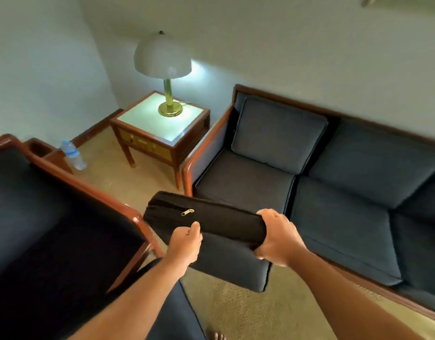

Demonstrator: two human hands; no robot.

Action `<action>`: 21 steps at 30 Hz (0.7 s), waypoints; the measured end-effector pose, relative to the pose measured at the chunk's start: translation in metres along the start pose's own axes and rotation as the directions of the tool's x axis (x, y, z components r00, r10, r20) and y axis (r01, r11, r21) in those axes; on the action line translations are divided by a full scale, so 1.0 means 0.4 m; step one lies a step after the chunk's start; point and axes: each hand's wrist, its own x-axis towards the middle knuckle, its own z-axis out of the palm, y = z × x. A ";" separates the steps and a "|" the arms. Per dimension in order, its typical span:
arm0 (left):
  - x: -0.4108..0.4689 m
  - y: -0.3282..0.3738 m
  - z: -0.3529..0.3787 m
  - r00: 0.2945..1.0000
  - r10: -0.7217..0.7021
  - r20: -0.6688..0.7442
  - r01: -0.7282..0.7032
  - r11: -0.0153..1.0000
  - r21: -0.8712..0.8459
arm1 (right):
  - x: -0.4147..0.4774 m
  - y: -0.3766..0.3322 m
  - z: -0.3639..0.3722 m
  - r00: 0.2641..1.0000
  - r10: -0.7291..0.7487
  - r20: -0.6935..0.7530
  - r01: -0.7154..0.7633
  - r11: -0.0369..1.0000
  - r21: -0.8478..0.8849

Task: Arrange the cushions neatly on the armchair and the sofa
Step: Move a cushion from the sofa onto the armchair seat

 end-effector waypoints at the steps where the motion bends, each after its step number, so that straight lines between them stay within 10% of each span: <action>1: 0.003 0.025 0.052 0.999 -0.001 0.034 0.001 1.000 0.003 | -0.016 0.043 -0.032 0.999 0.040 -0.032 -0.039 0.999 0.026; 11: 0.075 0.245 0.408 0.922 0.088 0.377 -0.128 0.989 0.081 | -0.072 0.287 -0.269 0.922 0.305 -0.238 -0.283 0.951 0.122; 21: 0.450 0.455 0.495 0.906 0.159 0.393 -0.236 0.959 0.155 | 0.361 0.372 -0.386 0.944 0.255 -0.209 -0.243 0.967 0.081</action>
